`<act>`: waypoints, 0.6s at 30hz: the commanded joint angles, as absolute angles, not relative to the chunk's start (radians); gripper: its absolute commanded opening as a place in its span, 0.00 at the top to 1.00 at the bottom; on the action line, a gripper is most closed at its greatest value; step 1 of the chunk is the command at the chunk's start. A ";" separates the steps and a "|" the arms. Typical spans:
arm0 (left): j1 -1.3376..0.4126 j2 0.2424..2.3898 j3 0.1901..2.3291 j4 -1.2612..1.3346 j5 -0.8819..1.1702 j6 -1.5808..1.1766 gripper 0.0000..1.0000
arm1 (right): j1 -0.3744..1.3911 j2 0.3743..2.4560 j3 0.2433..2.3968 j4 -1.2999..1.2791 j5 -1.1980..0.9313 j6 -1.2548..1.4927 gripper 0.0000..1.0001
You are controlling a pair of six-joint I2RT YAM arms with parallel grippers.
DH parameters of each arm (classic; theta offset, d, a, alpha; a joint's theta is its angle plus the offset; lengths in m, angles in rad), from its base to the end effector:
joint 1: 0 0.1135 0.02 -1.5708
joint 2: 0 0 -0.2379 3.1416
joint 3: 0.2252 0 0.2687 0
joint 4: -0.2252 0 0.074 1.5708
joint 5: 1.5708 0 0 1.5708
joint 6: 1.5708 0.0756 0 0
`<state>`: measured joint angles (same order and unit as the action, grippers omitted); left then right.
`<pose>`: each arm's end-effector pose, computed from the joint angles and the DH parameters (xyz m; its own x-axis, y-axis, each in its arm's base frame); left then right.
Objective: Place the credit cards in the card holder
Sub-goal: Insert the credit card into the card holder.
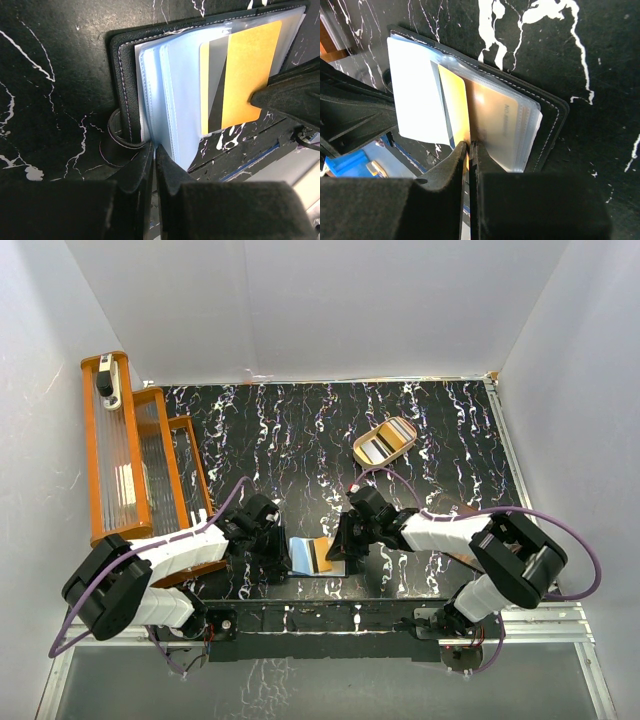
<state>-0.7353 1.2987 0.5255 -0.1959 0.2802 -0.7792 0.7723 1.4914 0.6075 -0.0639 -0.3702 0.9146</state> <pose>0.1850 -0.1956 0.0818 -0.9696 -0.0336 -0.2425 0.1116 0.8210 -0.5600 0.1943 0.2275 0.0688 -0.9901 0.0667 -0.1232 -0.0282 0.7666 0.6416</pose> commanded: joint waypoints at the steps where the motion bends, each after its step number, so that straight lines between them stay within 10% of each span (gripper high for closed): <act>1: -0.746 1.298 0.503 -0.208 0.311 -0.784 0.95 | 0.774 1.470 0.626 -0.106 -0.268 0.884 1.00; 18: -0.746 1.275 0.499 -0.203 0.313 -0.808 0.93 | 0.804 1.492 0.633 -0.082 -0.283 0.900 0.79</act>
<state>-0.7372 1.2919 0.5079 -0.1707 0.2966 -0.8059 0.7856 1.4868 0.6102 -0.0612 -0.3462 0.9192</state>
